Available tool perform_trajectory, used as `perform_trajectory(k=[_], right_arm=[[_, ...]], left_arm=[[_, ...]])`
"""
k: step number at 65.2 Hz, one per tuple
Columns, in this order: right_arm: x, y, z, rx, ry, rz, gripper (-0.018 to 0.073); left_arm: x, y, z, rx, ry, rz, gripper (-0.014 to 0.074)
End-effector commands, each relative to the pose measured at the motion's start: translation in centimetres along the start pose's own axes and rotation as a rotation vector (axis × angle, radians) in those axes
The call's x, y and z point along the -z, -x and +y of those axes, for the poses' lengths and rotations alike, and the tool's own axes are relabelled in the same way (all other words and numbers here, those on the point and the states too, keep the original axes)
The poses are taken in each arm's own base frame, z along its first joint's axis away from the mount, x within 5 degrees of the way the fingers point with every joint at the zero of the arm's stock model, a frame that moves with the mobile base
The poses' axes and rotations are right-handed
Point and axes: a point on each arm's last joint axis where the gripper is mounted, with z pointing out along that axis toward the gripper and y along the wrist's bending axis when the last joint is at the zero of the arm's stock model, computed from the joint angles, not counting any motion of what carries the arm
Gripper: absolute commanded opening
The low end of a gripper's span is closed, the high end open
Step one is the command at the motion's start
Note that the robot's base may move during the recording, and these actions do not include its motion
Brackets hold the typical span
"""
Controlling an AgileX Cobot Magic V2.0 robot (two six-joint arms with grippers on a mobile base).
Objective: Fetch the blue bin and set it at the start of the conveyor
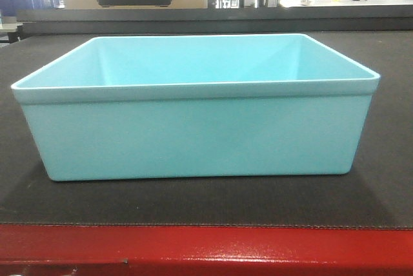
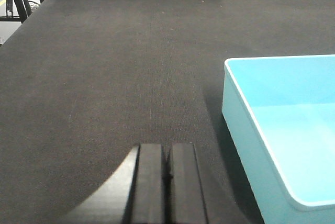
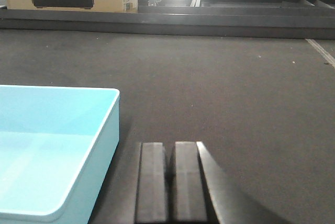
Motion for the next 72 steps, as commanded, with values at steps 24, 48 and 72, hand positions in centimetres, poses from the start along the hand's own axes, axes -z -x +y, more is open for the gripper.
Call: perform_trajectory(k=[24,48,72], right_arm=[[0.1,0.2,-0.1,0.013,-0.006,-0.028,-0.0162],[0.1,0.2,-0.1,0.013,-0.006,-0.028,-0.0162],[0.1,0.2,-0.1,0.013,-0.006,-0.028,-0.0162]], left_arm=[[1.4,-1.8,0.0,-0.026,-0.010,-0.161,-0.0111],[1.6,-11.0,0.2,0.036,0.057,-0.304,-0.0111],[1.6,-11.1,0.2,0.036,0.057,-0.296,-0.0111]])
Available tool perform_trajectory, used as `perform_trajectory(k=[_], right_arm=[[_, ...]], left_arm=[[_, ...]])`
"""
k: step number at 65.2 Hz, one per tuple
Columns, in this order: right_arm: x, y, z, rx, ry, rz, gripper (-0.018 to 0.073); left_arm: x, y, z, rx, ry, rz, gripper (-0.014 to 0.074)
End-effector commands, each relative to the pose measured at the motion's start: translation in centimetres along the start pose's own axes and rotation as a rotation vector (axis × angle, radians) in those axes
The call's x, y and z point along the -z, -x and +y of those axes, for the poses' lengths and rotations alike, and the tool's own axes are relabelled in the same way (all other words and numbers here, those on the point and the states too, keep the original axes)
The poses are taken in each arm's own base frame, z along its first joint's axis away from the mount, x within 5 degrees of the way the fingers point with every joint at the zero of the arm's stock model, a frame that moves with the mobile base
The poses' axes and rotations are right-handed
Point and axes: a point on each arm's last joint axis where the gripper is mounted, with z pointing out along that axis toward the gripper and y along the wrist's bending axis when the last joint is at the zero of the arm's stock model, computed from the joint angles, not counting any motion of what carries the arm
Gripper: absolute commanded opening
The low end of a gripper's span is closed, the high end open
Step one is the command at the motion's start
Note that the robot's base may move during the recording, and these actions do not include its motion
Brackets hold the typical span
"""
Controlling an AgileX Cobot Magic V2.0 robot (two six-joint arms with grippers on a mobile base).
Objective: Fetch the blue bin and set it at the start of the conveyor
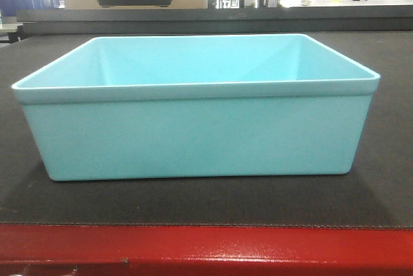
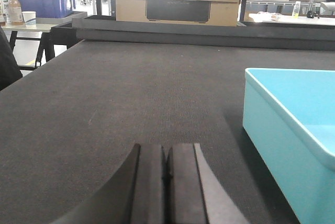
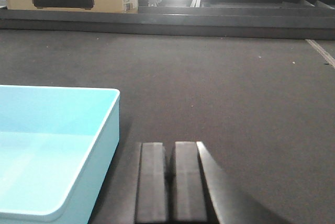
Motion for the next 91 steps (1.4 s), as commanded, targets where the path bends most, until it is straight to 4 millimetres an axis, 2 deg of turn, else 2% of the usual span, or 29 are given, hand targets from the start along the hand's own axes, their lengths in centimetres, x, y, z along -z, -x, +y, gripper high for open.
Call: perform_trajectory(k=[1,40,51,58,65,75,91], right_arm=[[0.1,0.2,-0.1,0.011,-0.006,-0.027,-0.0162],[0.1,0.2,-0.1,0.011,-0.006,-0.027,-0.0162],[0.2,1.3,0.0,0.040,0.001,-0.176,-0.0162],[0.0,1.2,-0.2,0.050,-0.024,-0.230,-0.0162],[0.1,-0.1,-0.7,0.012,-0.087,-0.225,-0.0162],[0.9,-3.2,-1.3,0.005,-0.170,-0.235,-0.0162],[1.3,-8.4,-1.4,0.005,-0.181,-0.242,-0.0162]], left_arm=[[0.1,0.3,0.0,0.003,0.006,-0.026,-0.0111],[0.1,0.3,0.0,0.003,0.006,-0.026,-0.0111],[0.1,0.3,0.0,0.003,0.006,-0.026,-0.0111],[0.1,0.3,0.0,0.003,0.006,-0.026,-0.0111],[0.1,0.3,0.0,0.003,0.006,-0.026,-0.0111],[0.1,0.3,0.0,0.003,0.006,-0.026,-0.0111],[0.1,0.3,0.0,0.003,0.006,-0.026,-0.0111]])
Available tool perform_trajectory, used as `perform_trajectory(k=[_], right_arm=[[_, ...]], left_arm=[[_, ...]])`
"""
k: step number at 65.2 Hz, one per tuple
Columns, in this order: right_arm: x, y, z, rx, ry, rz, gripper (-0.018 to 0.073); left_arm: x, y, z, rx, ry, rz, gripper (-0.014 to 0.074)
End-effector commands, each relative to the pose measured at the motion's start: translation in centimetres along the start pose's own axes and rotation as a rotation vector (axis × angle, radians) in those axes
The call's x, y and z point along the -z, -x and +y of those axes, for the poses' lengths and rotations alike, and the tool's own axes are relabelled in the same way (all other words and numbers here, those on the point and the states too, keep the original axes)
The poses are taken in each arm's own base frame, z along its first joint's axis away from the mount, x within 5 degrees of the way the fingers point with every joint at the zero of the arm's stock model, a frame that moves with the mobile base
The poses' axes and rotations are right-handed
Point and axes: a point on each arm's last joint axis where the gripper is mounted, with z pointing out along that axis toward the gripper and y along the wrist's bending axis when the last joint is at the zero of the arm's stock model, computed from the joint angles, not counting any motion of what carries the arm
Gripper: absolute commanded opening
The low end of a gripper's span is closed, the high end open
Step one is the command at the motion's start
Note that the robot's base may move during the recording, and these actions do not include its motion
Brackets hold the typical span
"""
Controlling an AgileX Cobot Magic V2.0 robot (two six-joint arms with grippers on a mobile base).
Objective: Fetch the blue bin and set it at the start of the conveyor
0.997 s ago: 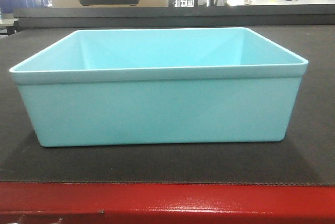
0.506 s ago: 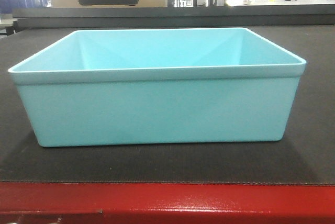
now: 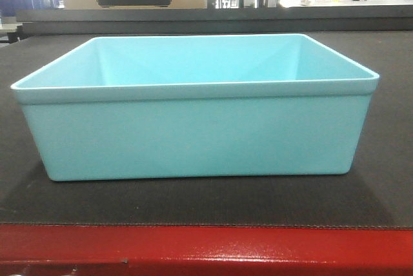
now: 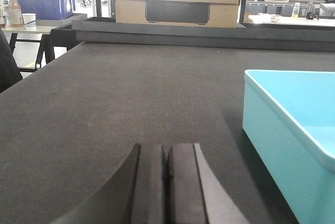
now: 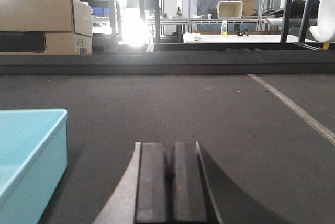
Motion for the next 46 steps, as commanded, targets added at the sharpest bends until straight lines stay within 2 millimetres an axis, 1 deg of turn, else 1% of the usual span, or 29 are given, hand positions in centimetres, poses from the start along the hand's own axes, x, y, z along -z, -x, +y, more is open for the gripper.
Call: perform_trajectory(k=[1,5,10,46], right_arm=[[0.14,-1.37,-0.14,0.007,-0.009,-0.017,-0.0162],[0.03,-2.25,-0.23,0.007,-0.015,-0.015,-0.0162],[0.04,-2.05,-0.25,0.007,-0.017,-0.037,-0.0162],[0.04,-2.07,-0.25,0.007,-0.017,-0.034,-0.0162]], left_arm=[[0.05,0.23,0.03,0.005,0.006,-0.020,-0.0111],[0.05,0.23,0.03,0.005,0.006,-0.020,-0.0111],[0.05,0.23,0.03,0.005,0.006,-0.020,-0.0111],[0.05,0.23,0.03,0.005,0.006,-0.020,-0.0111]])
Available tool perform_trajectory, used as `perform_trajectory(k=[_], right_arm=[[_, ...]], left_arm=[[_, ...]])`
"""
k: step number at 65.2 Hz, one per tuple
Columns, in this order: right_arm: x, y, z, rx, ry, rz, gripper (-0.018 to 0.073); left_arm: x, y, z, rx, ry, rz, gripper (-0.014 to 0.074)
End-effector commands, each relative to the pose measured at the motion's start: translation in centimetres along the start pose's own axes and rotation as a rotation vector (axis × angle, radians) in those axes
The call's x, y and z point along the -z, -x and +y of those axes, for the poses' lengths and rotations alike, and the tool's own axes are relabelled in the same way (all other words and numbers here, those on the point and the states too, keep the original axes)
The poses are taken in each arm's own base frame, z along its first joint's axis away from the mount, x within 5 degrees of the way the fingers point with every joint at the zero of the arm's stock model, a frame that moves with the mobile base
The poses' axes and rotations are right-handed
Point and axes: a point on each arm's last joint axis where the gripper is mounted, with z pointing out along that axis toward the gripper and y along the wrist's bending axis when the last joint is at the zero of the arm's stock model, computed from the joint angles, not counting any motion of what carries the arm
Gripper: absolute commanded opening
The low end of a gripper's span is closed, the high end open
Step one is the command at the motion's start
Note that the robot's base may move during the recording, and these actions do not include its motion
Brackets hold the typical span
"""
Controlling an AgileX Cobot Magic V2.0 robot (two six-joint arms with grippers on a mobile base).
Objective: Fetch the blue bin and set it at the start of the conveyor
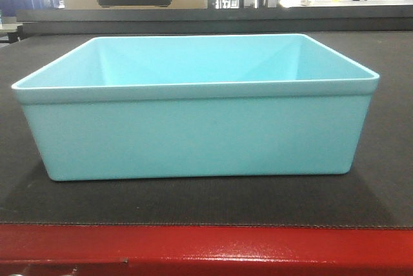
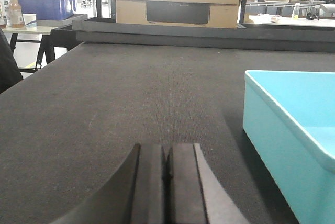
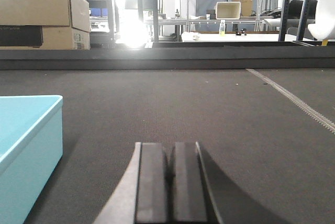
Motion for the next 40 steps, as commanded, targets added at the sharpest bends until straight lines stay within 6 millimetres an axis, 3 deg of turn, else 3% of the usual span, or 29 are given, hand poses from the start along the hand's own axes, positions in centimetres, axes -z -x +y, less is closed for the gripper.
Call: perform_trajectory(k=[1,40], right_arm=[[0.04,0.25,-0.05,0.008,-0.007,-0.028,-0.0162],[0.04,0.25,-0.05,0.008,-0.007,-0.028,-0.0162]], left_arm=[[0.05,0.23,0.03,0.005,0.006,-0.020,-0.0111],[0.05,0.23,0.03,0.005,0.006,-0.020,-0.0111]])
